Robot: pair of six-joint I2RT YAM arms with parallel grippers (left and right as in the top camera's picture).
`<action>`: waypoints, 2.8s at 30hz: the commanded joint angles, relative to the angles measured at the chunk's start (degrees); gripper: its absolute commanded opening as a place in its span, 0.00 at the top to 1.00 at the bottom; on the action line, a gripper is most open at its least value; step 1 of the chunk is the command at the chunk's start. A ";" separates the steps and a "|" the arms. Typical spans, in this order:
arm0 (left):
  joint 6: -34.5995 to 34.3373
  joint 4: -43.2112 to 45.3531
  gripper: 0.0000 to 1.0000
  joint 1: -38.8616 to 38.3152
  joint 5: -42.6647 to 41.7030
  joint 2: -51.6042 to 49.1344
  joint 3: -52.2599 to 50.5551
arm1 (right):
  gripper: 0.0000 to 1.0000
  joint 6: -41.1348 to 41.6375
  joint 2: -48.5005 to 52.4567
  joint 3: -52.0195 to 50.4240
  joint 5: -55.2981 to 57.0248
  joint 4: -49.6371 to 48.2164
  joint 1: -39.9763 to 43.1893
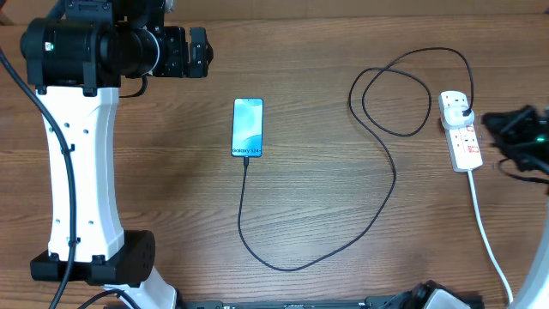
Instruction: Plug charger to phone and switch on socket
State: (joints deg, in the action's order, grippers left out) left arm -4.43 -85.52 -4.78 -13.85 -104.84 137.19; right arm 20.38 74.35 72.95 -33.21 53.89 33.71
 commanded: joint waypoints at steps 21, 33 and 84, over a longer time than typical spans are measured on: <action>-0.09 0.04 0.01 -0.11 0.35 -0.04 -0.11 | 0.96 10.54 32.20 -0.59 -10.12 -21.51 8.11; -0.09 0.04 0.00 -0.11 0.35 -0.04 -0.11 | 0.96 12.83 40.50 -0.59 -9.94 -26.71 8.11; -0.09 0.04 0.00 -0.11 0.35 -0.04 -0.11 | 0.96 12.20 45.33 -0.61 -7.30 -29.42 4.09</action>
State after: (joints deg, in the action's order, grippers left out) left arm -4.43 -85.54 -4.78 -13.85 -104.84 137.19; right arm 32.99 118.78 72.58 -41.28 23.86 39.70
